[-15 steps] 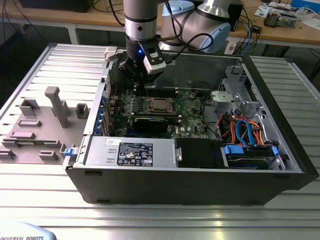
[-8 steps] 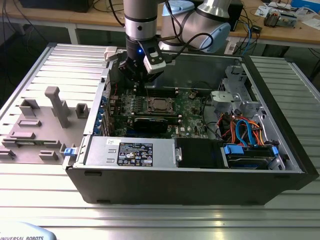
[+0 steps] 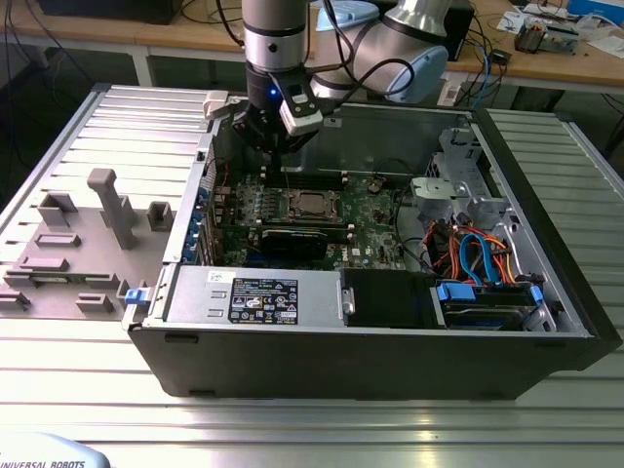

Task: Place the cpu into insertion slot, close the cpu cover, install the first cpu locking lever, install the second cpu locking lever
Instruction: 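Install the first cpu locking lever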

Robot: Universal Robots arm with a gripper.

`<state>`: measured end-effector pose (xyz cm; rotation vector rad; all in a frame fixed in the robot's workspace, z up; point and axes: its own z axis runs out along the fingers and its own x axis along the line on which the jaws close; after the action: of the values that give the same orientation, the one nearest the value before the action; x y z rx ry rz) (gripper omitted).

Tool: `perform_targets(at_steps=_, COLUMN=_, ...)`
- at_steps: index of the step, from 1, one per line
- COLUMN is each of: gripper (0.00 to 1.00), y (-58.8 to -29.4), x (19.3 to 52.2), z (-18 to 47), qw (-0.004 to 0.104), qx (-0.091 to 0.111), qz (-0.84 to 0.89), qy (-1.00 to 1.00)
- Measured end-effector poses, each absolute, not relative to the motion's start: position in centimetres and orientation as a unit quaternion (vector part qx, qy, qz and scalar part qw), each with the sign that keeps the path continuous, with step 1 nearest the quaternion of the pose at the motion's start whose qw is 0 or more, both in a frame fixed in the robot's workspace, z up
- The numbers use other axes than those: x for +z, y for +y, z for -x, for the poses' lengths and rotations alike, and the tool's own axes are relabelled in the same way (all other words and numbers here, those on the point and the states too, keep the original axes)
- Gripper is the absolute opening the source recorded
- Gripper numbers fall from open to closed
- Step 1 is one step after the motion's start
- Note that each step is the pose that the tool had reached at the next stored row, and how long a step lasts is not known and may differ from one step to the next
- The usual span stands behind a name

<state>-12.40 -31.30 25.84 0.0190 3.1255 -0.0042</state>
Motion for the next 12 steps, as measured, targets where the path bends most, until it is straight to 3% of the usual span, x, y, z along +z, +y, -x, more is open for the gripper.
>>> perform_targets(at_steps=12, gripper=0.11, y=-30.46, x=25.84, z=12.16, qw=0.009, qx=-0.001, qz=-0.002, qy=1.000)
